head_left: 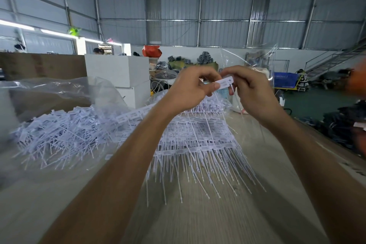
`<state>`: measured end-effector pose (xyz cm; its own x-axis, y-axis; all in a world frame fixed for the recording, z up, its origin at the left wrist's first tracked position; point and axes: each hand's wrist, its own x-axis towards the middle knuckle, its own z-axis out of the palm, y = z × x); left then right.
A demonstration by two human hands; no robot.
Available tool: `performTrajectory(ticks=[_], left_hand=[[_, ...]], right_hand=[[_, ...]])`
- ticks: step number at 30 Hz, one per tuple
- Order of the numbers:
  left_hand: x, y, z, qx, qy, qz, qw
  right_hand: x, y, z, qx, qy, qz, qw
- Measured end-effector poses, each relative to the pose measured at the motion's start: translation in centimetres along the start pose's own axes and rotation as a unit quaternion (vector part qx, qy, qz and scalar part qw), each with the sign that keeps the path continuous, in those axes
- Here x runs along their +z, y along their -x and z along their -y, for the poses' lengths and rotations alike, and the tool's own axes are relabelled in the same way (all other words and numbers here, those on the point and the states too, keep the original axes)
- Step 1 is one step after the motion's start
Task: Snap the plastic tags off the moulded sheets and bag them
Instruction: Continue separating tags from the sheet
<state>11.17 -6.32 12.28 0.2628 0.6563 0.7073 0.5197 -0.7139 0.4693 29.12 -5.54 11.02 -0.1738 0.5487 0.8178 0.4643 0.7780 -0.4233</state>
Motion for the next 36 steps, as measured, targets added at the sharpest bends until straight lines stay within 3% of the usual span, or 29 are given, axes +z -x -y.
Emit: performTrajectory(ticks=[4, 7, 11, 21, 25, 29, 36], left_hand=[[0.2, -0.1, 1.0, -0.041, 0.031, -0.031, 0.998], [0.5, 0.0, 1.7, -0.074, 0.042, -0.027, 0.996], [0.5, 0.3, 2.6, -0.085, 0.000, 0.006, 0.996], [0.7, 0.4, 1.4, -0.100, 0.069, -0.005, 0.993], [0.4, -0.3, 1.2, -0.113, 0.094, -0.031, 0.989], [-0.1, -0.5, 0.9, -0.124, 0.192, -0.023, 0.973], [0.0, -0.7, 0.9, -0.149, 0.303, 0.011, 0.941]], right_hand=[[0.0, 0.0, -0.2, 0.044, -0.011, 0.039, 0.998], [0.1, 0.2, 0.1, 0.028, 0.032, 0.058, 0.997], [-0.4, 0.0, 0.3, 0.017, 0.059, 0.047, 0.997], [-0.5, -0.2, 0.2, 0.036, -0.001, 0.028, 0.999], [-0.5, -0.4, 0.5, -0.006, 0.004, 0.018, 1.000], [-0.4, -0.3, 1.3, -0.088, 0.069, -0.012, 0.994], [-0.1, 0.3, 1.6, -0.232, 0.220, -0.069, 0.945]])
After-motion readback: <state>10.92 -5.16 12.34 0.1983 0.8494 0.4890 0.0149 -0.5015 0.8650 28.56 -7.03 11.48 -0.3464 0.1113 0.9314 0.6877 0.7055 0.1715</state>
